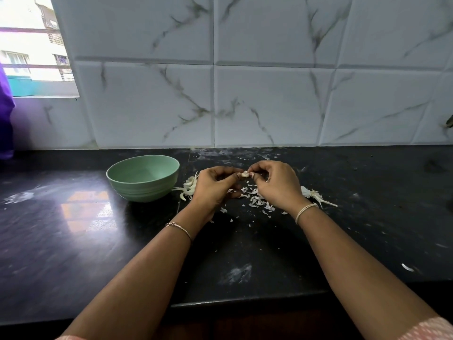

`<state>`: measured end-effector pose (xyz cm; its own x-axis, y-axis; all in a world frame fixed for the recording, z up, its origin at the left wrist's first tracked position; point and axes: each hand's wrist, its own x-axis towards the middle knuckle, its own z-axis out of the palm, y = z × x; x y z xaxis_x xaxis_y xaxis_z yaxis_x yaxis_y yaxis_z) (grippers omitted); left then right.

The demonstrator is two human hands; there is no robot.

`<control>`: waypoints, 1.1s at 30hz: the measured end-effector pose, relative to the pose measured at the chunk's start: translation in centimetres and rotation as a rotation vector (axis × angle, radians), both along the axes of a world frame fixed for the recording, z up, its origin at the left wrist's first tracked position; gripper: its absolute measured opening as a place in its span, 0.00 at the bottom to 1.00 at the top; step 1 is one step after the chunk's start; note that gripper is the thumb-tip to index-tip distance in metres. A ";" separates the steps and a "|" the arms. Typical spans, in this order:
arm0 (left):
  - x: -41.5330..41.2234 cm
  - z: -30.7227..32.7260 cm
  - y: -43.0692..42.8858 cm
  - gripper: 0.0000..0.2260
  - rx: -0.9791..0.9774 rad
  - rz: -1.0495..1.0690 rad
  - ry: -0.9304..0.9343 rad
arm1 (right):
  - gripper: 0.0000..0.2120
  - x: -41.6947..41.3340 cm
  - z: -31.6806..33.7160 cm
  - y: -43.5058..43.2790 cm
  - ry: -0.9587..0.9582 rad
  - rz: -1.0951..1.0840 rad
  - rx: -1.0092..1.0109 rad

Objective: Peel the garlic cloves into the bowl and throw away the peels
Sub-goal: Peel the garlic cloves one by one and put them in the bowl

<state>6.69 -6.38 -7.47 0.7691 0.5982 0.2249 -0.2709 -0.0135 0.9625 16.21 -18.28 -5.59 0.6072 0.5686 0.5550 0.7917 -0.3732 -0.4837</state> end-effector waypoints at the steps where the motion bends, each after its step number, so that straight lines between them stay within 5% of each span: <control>1: 0.1 -0.1 0.1 0.03 -0.011 -0.008 0.000 | 0.06 0.0 0.0 0.0 0.016 0.006 0.006; 14: 0.9 -0.7 0.4 0.06 0.175 0.071 0.032 | 0.04 -0.1 -0.2 0.0 -0.056 -0.022 -0.013; 20: 0.9 -0.8 0.7 0.19 0.172 0.041 0.041 | 0.05 0.2 -0.4 0.1 -0.137 0.041 -0.005; 24: 1.0 -0.7 0.6 0.12 0.256 0.026 0.059 | 0.06 0.1 -0.3 0.0 -0.186 0.059 -0.040; 33: 1.0 -0.6 0.7 0.17 0.259 -0.139 0.062 | 0.05 0.4 -0.5 0.1 0.052 0.144 0.019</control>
<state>7.69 -5.71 -8.09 0.8565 0.4153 0.3066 -0.2283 -0.2281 0.9465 16.61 -18.14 -6.08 0.5481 0.6418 0.5364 0.8102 -0.2481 -0.5310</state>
